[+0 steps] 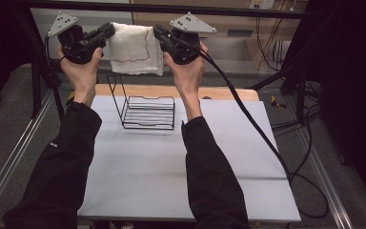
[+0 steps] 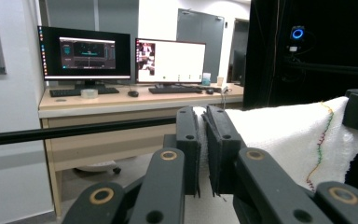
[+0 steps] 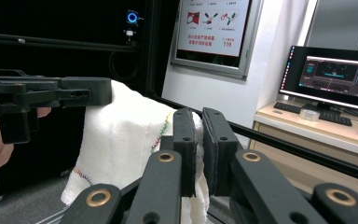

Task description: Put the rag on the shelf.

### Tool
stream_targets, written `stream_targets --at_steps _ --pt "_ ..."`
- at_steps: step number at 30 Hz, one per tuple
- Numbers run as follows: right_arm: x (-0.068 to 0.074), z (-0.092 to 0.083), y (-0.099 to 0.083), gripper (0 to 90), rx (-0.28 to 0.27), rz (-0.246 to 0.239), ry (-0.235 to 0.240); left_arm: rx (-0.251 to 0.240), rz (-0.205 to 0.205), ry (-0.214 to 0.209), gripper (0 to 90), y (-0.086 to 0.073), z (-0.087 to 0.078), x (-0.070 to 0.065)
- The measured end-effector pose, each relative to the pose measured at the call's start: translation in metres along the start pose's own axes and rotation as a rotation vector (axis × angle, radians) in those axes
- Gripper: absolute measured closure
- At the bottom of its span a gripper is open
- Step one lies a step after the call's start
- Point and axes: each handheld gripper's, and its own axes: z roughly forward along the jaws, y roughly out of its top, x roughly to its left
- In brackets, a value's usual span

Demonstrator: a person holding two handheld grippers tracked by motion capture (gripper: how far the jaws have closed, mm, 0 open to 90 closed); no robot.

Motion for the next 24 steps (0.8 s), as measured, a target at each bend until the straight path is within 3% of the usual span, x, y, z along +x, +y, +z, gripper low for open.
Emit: stream_targets --at_steps 13,24 --pt "-0.006 0.015 -0.011 84.8 0.034 0.009 0.003 0.024 -0.013 0.008 84.1 -0.012 0.015 0.013" --pt "-0.01 0.018 -0.021 84.8 0.058 0.018 -0.001 0.051 -0.002 0.004 84.2 -0.022 0.024 0.014"
